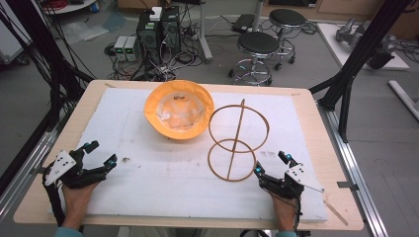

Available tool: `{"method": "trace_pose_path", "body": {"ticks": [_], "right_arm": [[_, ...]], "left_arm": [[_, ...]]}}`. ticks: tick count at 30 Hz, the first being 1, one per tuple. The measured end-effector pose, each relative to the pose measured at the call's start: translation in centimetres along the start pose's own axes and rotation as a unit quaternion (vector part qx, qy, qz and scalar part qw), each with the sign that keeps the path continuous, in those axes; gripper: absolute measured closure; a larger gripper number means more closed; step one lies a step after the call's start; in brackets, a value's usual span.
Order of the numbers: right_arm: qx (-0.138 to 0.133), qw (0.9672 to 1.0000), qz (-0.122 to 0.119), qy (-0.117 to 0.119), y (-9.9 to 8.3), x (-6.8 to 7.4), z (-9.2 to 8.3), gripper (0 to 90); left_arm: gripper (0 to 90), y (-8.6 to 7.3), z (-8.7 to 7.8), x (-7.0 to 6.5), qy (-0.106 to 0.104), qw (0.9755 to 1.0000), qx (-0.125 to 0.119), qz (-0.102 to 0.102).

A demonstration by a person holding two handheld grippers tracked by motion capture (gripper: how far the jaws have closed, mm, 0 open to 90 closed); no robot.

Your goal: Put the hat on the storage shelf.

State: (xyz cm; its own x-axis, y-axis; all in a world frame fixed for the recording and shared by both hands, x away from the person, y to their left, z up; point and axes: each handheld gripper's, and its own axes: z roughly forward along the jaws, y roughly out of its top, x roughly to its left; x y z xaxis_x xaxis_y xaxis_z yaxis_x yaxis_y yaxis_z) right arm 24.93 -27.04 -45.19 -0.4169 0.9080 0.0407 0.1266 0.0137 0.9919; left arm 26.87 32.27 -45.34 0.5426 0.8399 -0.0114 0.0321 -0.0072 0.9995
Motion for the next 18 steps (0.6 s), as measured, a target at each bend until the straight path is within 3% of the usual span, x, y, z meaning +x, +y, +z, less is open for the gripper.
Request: {"method": "trace_pose_path", "body": {"ticks": [7, 11, 18], "right_arm": [[0.004, 1.0000, -0.005, 0.000, 0.0, 0.0, 0.1, 9.7], [0.006, 1.0000, -0.003, 0.000, 0.0, 0.0, 0.1, 9.7], [0.006, 1.0000, 0.000, 0.001, 0.0, 0.0, 0.1, 9.7]], "left_arm": [[14.8, 0.1, 0.1, 0.1, 0.003, 1.0000, 0.002, -0.009], [14.8, 0.3, 0.3, 0.3, 0.008, 0.9997, 0.017, -0.016], [14.6, 2.0, 1.1, 0.5, 0.010, 0.9993, 0.020, -0.028]]}}
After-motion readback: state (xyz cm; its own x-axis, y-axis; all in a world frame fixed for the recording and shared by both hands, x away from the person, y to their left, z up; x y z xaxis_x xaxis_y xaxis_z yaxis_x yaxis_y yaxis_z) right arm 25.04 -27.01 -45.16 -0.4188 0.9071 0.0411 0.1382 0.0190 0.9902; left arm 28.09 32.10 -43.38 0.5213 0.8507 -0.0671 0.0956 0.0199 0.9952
